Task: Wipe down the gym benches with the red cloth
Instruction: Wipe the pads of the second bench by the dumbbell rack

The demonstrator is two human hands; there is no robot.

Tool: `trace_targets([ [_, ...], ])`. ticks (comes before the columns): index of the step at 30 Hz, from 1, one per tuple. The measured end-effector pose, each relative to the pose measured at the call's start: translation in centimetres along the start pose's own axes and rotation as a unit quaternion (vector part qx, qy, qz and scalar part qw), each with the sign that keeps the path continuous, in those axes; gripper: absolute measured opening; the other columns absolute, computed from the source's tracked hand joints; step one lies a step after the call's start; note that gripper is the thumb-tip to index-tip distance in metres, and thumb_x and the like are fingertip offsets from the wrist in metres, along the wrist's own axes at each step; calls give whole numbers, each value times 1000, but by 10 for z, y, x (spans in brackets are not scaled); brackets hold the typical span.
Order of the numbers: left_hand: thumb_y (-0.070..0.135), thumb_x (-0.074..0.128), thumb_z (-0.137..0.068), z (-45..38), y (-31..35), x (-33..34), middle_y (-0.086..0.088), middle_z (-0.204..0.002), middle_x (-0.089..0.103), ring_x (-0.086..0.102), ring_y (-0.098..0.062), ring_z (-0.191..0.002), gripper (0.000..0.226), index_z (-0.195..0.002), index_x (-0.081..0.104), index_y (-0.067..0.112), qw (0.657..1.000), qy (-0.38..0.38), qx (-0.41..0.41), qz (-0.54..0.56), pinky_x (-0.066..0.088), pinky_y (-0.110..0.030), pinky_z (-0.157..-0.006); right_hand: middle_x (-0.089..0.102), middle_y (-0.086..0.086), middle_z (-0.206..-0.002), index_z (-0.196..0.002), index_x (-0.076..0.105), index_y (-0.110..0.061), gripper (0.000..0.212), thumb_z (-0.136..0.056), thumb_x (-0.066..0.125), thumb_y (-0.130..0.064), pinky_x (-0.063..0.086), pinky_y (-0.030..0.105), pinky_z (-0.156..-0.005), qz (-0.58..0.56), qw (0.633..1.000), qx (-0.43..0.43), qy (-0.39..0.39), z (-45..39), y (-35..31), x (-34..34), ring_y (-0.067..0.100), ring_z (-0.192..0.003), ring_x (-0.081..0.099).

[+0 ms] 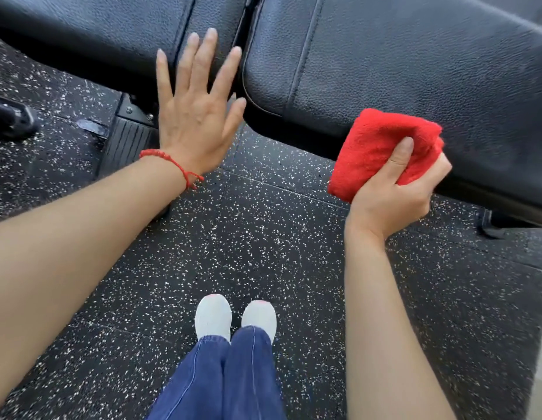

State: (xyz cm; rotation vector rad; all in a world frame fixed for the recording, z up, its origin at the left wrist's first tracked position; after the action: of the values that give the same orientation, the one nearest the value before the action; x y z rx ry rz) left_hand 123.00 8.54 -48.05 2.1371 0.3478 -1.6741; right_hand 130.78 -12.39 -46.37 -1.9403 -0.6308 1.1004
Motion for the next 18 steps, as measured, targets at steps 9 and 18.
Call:
trace_targets([
  [9,38,31,-95,-2,-12,3,-10,-154,19,15,-29,-142,56,-146,29,14,1000,-13,1,-5,1,-55,-110,67,16,-87,-103,63,0,49,-79,52,-42,35,30,-64,0,990,-85,-112,41,-41,34,20,-88,46],
  [18,32,35,-95,-1,-27,-2,-7,-153,25,23,-25,-139,51,-143,35,14,999,2,50,15,9,-48,-110,69,9,-94,-107,61,-5,51,-80,51,-47,37,19,-68,-37,991,-39,-121,48,-47,37,21,-84,61],
])
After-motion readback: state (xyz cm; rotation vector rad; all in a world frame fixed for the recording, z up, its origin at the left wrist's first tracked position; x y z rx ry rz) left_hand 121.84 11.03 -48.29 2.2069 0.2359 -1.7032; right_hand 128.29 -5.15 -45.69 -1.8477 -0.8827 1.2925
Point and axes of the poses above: each hand's wrist, its own z-axis away from the middle knuckle, its own x-axis out of the palm, y = z × x, the point moved 1 cm from there along -z, towards the middle knuckle
